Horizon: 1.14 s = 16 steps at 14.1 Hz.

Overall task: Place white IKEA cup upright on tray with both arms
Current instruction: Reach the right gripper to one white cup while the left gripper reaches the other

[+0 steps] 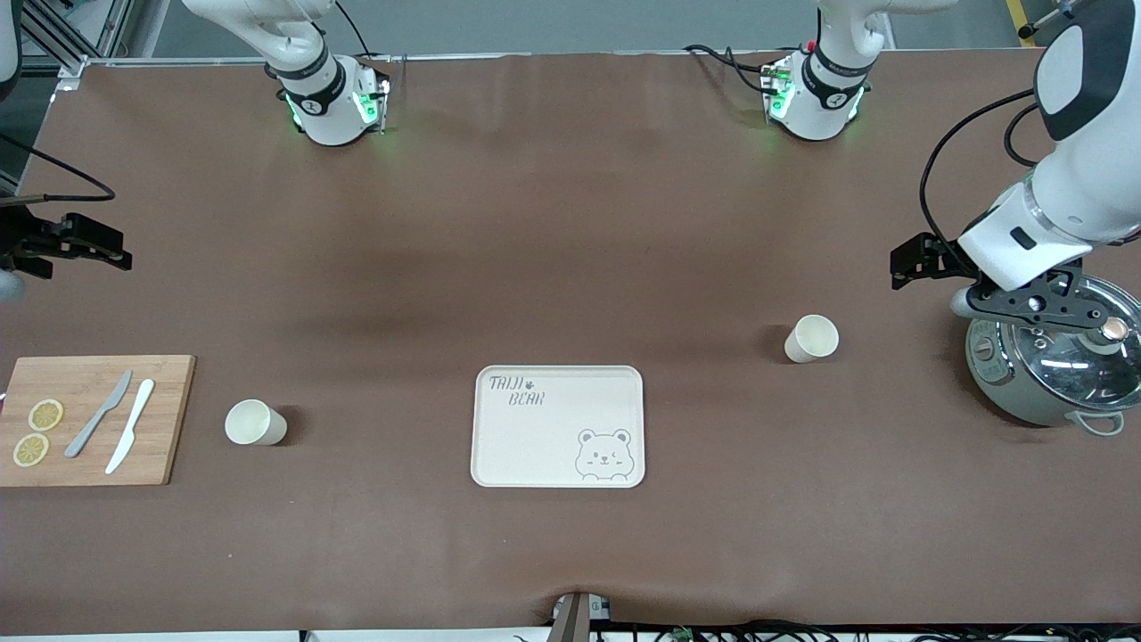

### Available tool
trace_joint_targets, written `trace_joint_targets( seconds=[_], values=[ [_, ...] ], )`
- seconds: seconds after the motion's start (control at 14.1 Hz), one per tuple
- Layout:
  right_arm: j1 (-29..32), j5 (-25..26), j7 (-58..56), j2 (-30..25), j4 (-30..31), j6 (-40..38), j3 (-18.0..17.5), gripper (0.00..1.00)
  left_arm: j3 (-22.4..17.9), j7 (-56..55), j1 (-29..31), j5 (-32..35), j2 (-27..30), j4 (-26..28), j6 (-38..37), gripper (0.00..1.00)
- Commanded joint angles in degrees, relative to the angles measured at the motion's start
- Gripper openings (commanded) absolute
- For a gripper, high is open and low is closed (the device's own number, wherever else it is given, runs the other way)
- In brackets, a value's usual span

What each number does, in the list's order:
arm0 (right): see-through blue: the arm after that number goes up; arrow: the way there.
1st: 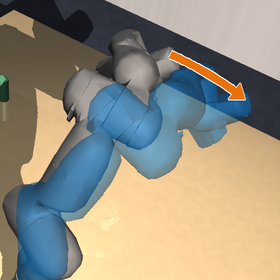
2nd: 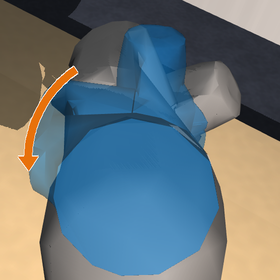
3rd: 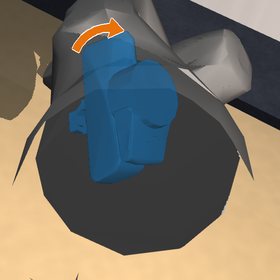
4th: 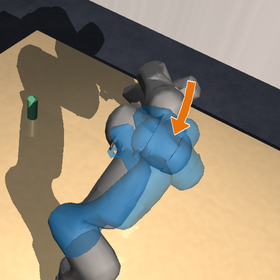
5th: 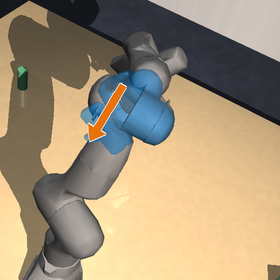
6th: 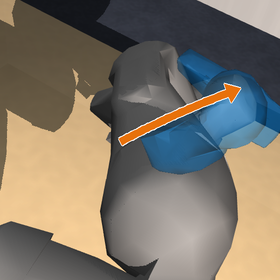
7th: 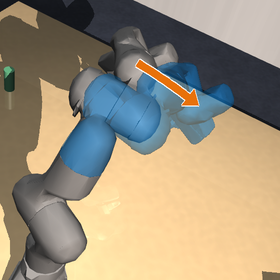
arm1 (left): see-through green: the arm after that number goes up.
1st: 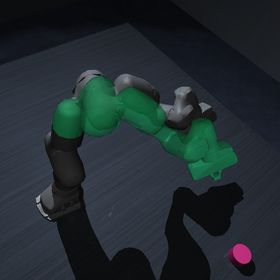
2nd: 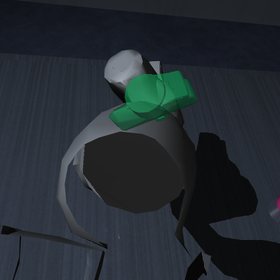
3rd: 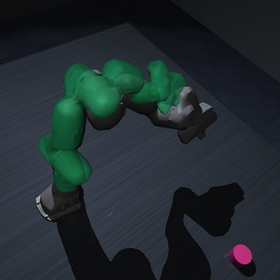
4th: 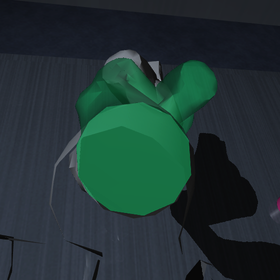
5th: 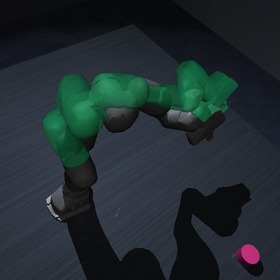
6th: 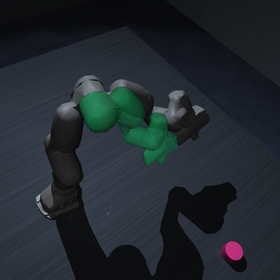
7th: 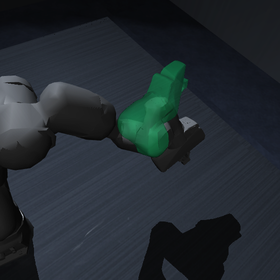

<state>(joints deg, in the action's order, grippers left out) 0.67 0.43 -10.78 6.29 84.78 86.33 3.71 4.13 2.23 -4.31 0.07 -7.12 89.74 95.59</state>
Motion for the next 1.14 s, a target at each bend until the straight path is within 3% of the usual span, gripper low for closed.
trace_joint_targets(
  seconds=[0.0,0.28,0.43,0.85,1.06],
  values=[
    [-0.1,0.4,0.5,-0.8,0.3,-0.2,0.1,1.0,-0.2,-0.3,-0.1,-0.4,-0.6,-1.5,0.0,1.0],
    [0.0,0.4,0.3,-0.6,0.3,-0.4,0.2,1.0,0.4,-0.3,-0.3,-1.2,-1.0,-1.0,0.3,1.0],
    [0.1,0.4,0.3,-0.5,0.4,-1.1,0.2,1.0,0.4,-0.5,-0.2,-1.2,-1.4,2.3,1.2,1.0],
    [-1.1,0.1,0.9,2.6,1.0,-0.2,0.0,1.0,0.4,2.7,0.5,-1.2,0.8,22.2,23.5,1.0],
    [-2.8,-0.1,1.0,5.8,1.0,2.3,0.0,1.0,0.4,4.5,1.2,-1.2,0.5,28.6,32.1,1.0]
  ],
)
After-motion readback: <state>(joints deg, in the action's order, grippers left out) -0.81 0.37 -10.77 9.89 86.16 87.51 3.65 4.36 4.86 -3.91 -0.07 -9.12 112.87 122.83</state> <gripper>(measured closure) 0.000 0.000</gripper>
